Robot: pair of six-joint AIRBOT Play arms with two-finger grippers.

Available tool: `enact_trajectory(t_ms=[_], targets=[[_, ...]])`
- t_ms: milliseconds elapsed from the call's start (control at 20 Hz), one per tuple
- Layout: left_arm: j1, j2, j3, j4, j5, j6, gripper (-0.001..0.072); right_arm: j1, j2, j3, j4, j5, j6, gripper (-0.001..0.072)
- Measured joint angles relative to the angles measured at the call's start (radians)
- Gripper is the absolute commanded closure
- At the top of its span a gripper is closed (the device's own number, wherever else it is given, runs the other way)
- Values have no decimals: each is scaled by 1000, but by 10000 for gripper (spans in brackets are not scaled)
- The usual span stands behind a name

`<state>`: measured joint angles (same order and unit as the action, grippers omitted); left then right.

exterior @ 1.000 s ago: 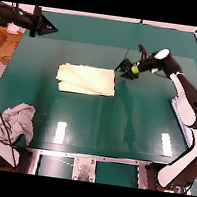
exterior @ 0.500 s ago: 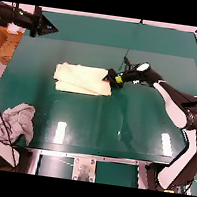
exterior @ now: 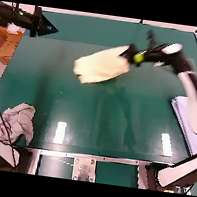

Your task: Fold the shirts.

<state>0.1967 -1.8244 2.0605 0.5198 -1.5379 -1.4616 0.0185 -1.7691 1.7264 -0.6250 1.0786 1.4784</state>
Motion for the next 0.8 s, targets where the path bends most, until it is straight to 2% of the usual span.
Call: enact_trajectory(t_ms=[300, 550, 800], targets=[[0, 0, 0, -1, 0, 0, 684, -394, 145, 187, -122, 188, 97, 694], [0, 0, 0, -1, 1, -3, 684, -710, 170, 229, -196, 304, 158, 695], [0, 0, 0, -2, 1, -7, 684, -921, 176, 237, -290, 422, 223, 695]])
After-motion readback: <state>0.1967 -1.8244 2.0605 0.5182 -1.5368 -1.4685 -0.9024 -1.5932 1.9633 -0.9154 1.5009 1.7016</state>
